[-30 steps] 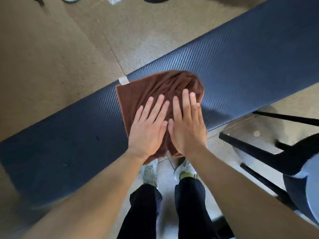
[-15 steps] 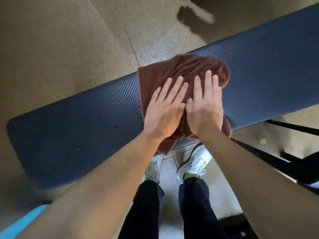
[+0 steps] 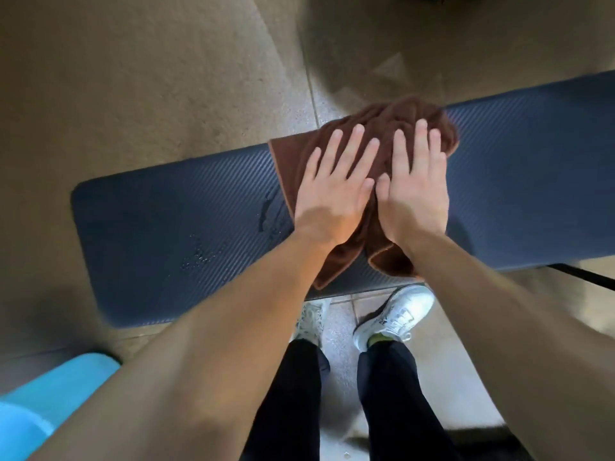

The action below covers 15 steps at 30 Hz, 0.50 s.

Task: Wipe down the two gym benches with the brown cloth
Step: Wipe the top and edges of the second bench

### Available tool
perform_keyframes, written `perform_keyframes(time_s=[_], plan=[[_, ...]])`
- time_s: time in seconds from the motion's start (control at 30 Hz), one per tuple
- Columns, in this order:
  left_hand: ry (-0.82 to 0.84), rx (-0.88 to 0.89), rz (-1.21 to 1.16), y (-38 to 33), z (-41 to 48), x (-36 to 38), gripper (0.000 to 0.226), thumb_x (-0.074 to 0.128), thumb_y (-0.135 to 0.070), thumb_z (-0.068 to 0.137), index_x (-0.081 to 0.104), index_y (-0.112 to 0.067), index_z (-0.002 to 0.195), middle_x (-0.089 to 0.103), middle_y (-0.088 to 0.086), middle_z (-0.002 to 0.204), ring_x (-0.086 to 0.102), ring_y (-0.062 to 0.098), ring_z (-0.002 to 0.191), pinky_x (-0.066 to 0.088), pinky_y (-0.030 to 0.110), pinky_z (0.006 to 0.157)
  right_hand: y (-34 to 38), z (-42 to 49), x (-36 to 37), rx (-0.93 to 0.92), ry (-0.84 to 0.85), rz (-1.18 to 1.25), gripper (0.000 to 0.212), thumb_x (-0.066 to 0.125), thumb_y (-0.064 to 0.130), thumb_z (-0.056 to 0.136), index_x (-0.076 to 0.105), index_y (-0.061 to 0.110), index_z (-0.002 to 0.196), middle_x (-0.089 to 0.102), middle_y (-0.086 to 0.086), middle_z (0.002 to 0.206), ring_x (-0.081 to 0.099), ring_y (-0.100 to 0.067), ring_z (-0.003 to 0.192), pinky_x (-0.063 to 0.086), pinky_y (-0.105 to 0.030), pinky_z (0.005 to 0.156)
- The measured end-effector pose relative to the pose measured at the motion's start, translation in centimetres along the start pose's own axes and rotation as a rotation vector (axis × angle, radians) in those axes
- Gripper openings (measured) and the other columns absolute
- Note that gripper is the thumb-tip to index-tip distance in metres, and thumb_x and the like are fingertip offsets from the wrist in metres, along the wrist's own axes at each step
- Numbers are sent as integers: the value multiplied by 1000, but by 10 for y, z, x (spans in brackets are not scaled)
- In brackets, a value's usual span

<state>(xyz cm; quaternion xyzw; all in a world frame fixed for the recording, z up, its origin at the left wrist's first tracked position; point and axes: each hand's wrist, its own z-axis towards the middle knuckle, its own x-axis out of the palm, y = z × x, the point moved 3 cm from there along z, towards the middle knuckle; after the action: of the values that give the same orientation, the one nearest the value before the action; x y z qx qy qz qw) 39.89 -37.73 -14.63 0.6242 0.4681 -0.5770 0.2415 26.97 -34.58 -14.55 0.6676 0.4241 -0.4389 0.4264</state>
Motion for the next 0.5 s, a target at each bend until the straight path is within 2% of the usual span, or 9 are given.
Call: perform_keyframes(time_s=[0.1,0.2,0.3,0.37,0.47,0.5], plan=[[-7,-13,-13,17,-44,4,54,27,-36,106,19,-22,158,13,-1,165,10,21,152,16,42,121,32,-30,11,-56,57,-47,65,35,29,99,15,6,157,3,-22,165,1,-39,153,10,-51,124],[74,-85,21,45,-117,12,58,30,-38,104,16,-22,158,8,-2,166,7,21,153,19,44,120,61,-77,29,-274,165,-68,66,34,35,102,11,10,158,-2,-19,166,-5,-37,153,9,-53,124],[123,-110,39,67,-149,15,59,28,-41,103,12,-24,157,6,-2,166,9,23,152,25,46,118,72,-96,37,-441,208,-64,66,35,39,103,11,14,159,-1,-16,167,-1,-35,154,7,-49,125],[135,-116,22,57,-135,12,59,25,-43,103,8,-26,158,1,-2,166,7,24,152,23,47,117,59,-80,31,-446,179,-111,64,38,39,103,15,16,158,6,-14,167,5,-32,154,9,-47,125],[77,-125,-6,30,-88,4,59,24,-43,104,5,-28,158,-3,-2,166,2,24,152,15,46,119,35,-36,4,-308,130,-60,63,41,35,101,20,17,158,7,-12,167,5,-30,154,9,-47,125],[10,-237,-25,53,-94,6,59,25,-42,104,7,-28,158,-1,-2,166,3,24,152,14,45,120,65,-30,12,-346,124,-65,64,40,35,101,19,17,158,6,-12,167,4,-30,154,8,-47,125]])
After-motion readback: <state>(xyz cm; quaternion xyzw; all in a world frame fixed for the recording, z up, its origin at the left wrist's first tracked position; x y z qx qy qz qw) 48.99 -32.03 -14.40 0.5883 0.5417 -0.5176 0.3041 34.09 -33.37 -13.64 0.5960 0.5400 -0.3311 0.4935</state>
